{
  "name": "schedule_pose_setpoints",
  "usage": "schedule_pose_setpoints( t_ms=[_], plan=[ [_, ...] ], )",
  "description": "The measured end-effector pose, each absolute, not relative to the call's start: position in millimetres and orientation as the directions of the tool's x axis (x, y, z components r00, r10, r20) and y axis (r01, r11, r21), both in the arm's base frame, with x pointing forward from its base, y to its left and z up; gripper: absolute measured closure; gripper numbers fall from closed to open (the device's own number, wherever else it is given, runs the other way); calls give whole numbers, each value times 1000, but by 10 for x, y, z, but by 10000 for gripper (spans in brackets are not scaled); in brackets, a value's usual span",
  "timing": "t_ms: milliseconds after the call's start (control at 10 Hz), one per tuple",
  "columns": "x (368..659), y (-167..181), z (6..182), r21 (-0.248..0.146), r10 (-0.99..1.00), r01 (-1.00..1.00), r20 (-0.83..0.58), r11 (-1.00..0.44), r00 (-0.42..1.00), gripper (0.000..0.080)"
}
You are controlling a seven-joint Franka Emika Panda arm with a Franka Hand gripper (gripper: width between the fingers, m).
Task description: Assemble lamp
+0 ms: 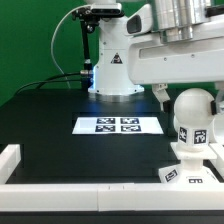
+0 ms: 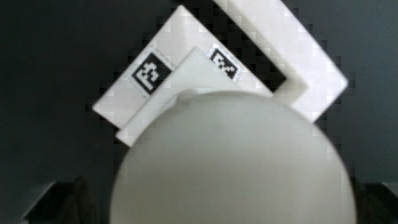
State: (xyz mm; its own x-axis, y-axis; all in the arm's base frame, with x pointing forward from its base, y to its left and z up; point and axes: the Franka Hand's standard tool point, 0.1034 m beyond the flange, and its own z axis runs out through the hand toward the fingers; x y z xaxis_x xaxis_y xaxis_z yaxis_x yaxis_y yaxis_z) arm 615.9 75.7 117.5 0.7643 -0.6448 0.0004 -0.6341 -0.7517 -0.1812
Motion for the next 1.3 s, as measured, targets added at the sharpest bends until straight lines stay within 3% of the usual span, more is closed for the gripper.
schedule_pose_setpoints(
  t_ms=[100, 500, 600, 700, 800, 900, 1300],
  plan=[
    [6156, 782, 1161, -166, -482, -471, 37, -866, 875, 104],
    [6156, 750, 1153, -131, -192, -180, 86, -975, 978, 101],
    [6193, 743, 1190, -46, 91, 97, 114, -994, 989, 101],
    [6206, 749, 1202, -10, 230, 232, 118, -973, 966, 101],
    [6203, 742, 1197, -14, 213, 216, 118, -976, 970, 101],
    [6204, 742, 1198, -17, 187, 191, 118, -981, 975, 221],
    [6209, 754, 1202, -43, -28, -24, 115, -999, 993, 228]
  ],
)
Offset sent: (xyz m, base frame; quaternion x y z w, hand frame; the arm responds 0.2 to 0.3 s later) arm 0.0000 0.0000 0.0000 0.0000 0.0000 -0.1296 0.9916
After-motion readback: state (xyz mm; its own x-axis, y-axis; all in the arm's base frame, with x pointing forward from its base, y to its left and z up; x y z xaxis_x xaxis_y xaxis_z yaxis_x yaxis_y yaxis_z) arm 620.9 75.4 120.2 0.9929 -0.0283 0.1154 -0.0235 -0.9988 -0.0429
